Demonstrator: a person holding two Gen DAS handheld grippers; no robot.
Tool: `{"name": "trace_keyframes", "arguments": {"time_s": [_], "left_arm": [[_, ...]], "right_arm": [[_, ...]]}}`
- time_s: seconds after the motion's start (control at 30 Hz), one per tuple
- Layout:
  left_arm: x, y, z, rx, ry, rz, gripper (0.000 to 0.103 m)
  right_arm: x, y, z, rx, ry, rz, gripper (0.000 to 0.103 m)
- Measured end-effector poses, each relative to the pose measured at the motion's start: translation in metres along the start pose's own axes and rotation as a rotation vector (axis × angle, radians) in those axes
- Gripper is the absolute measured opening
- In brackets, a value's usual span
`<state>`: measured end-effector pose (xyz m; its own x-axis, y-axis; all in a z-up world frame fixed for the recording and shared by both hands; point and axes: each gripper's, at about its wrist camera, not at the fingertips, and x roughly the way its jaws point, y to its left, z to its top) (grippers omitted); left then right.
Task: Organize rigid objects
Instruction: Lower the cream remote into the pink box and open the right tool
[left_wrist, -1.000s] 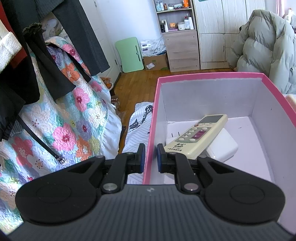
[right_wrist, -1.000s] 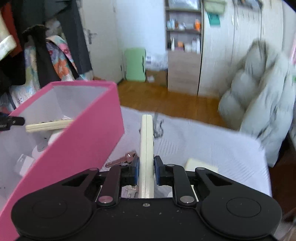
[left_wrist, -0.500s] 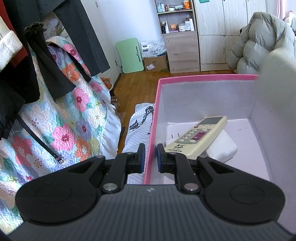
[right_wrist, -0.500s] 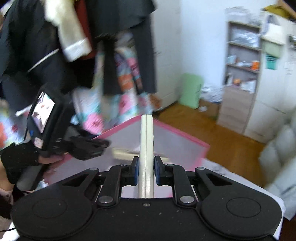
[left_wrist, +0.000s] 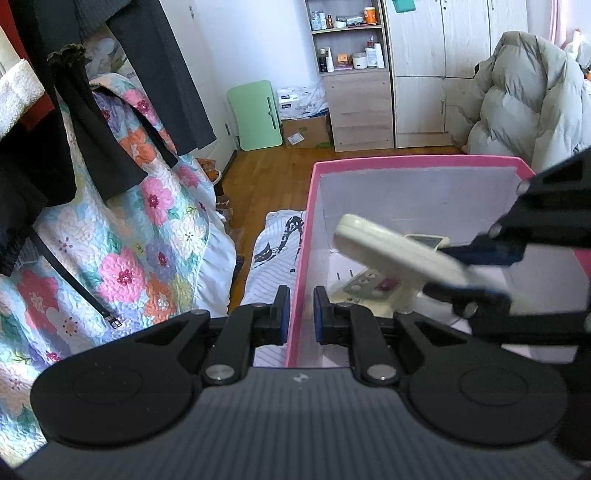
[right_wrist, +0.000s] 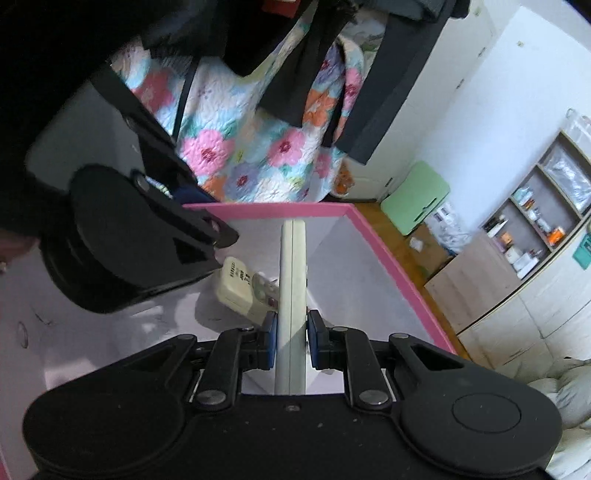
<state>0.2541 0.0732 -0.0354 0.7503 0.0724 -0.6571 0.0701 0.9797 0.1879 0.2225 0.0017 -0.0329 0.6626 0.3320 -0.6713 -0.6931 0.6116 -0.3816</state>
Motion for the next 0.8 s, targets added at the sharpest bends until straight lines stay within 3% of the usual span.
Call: {"name": "trace_keyframes", "arguments": {"time_s": [0.17,0.43,0.5,0.53,0.57,0.63,0.7,0.8], "left_arm": [[0.001,0.003,0.0,-0.007,0.007,-0.008,0.011],[0.003,0.007,-0.002,-0.016,0.003,-0.017,0.012],[0.003,0.008,-0.003,-0.02,0.005,-0.021,0.012],[0.002,0.008,-0.003,-0.02,0.005,-0.023,0.012],[0.002,0.009,-0.003,-0.019,0.004,-0.022,0.012],[0.001,0.01,-0.003,-0.019,0.002,-0.022,0.012],[0.002,0.013,-0.003,-0.034,0.001,-0.031,0.012],[0.002,0.015,-0.003,-0.043,0.007,-0.039,0.013]], "right_arm": [[-0.005,0.004,0.001,0.032,0.04,0.154,0.02],[0.009,0.004,0.006,0.114,0.082,0.124,0.02],[0.007,0.005,0.006,0.107,0.078,0.116,0.029],[0.006,0.004,0.007,0.118,0.069,0.13,0.04],[0.005,0.0,0.006,0.148,0.059,0.158,0.049],[-0.002,-0.011,0.003,0.255,0.039,0.259,0.057],[-0.008,-0.021,-0.003,0.36,0.017,0.33,0.058],[-0.014,-0.025,-0.011,0.42,-0.004,0.361,0.058]]}}
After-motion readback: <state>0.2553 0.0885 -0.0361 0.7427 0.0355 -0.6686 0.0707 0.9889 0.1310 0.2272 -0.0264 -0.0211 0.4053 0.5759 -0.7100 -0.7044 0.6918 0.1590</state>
